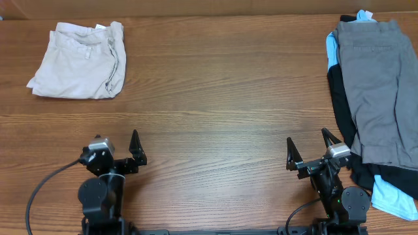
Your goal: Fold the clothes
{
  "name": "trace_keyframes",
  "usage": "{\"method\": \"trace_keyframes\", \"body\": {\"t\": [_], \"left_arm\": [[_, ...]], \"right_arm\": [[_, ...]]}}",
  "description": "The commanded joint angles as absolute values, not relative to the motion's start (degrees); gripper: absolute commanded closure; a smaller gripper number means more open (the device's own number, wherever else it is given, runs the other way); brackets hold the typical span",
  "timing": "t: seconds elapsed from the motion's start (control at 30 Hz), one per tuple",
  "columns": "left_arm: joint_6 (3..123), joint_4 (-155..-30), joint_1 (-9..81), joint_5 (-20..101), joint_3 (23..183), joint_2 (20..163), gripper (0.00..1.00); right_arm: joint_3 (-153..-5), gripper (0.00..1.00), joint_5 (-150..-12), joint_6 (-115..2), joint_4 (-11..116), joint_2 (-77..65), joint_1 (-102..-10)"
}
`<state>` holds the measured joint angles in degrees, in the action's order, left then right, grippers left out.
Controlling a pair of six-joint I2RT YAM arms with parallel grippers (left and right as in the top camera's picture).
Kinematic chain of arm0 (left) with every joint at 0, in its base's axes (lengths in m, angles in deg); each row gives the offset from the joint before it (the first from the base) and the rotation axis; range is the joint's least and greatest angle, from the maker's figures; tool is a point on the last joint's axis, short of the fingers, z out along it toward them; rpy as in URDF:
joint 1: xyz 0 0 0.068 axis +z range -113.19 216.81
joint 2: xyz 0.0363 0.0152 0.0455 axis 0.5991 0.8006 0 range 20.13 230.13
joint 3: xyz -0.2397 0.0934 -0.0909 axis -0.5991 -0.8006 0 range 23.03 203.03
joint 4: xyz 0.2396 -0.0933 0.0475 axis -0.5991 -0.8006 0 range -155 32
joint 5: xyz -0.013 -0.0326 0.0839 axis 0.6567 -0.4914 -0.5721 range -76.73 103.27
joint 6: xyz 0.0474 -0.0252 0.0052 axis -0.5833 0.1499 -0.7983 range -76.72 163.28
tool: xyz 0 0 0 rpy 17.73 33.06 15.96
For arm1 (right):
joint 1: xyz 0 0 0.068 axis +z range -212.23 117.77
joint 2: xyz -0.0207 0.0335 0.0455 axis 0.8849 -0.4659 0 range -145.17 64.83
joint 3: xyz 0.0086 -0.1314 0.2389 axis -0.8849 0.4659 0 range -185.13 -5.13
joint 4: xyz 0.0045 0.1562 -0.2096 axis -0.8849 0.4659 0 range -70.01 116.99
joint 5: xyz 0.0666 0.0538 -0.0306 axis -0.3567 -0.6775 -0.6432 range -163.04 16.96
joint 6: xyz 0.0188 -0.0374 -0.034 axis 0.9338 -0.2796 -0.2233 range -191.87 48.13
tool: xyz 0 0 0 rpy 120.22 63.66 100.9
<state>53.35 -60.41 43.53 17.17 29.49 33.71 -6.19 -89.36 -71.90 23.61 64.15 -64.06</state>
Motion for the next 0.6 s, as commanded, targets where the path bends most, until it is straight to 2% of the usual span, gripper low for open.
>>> {"method": "trace_keyframes", "body": {"t": [0.0,0.57], "left_arm": [[52.74,-60.3,43.31,17.15,25.62,28.78,0.0],[52.47,-62.27,43.14,16.71,23.3,20.29,0.0]], "right_arm": [[-5.6,0.0,-89.6,-72.12,23.28,64.61,-63.8],[-5.6,0.0,-89.6,-72.12,23.28,64.61,-63.8]]}}
